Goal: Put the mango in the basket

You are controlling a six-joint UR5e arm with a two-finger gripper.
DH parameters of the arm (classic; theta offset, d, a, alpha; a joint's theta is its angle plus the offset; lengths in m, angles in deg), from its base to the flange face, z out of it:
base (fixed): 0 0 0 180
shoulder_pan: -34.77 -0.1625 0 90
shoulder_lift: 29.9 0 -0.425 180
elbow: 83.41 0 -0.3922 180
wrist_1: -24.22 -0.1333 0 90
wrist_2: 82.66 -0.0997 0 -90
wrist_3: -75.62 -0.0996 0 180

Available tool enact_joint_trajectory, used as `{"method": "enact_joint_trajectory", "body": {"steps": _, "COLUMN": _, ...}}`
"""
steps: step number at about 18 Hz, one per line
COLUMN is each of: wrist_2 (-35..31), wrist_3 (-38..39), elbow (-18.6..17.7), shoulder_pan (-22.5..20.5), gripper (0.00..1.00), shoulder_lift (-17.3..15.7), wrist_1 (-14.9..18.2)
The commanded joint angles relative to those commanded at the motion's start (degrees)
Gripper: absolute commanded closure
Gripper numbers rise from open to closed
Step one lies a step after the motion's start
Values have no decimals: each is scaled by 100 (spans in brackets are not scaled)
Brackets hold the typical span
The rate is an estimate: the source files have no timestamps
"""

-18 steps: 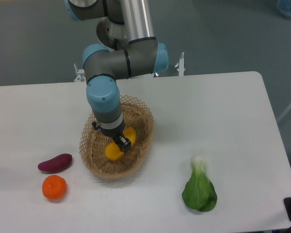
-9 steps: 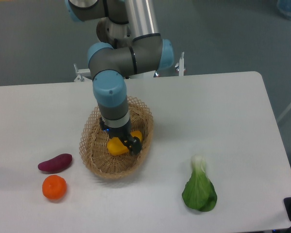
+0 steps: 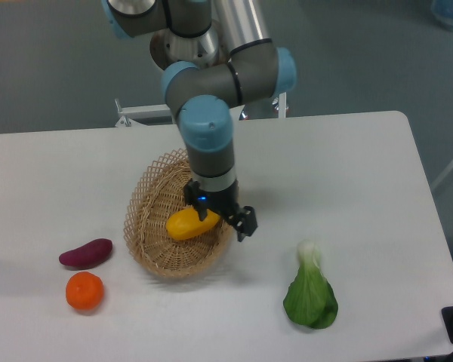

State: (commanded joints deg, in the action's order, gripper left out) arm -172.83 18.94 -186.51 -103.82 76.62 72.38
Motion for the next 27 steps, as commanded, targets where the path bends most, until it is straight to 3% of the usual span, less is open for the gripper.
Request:
{"method": "enact_joint_trajectory", "body": {"steps": 5, "wrist_2": 193, "wrist_3": -342, "elbow": 623, "shoulder_pan": -414, "gripper": 0, "shoulder_lift": 26, "wrist_1": 966}}
{"method": "enact_joint_trajectory", "body": {"steps": 7, "wrist_2": 211, "wrist_3": -667, "elbow": 765, "shoulder_pan": -563, "gripper": 0, "shoulder_lift": 62, "wrist_1": 1151}}
{"method": "enact_joint_trajectory", "body": {"steps": 19, "wrist_2": 211, "wrist_3": -2662, "elbow": 836, "shoulder_pan": -1556, "gripper": 0, "shoulder_lift": 123, "wrist_1": 1187}}
{"method": "enact_joint_trajectory", "body": {"steps": 23, "wrist_2": 228, "wrist_3": -2796, "elbow": 888, "shoulder_pan": -1811, "gripper": 0, "shoulder_lift": 237, "wrist_1": 1187}}
{"method": "enact_joint_trajectory", "body": {"steps": 27, "wrist_2": 220, "wrist_3": -3401, "elbow": 1003, "shoulder_pan": -2013, "gripper": 0, "shoulder_lift": 352, "wrist_1": 1179}}
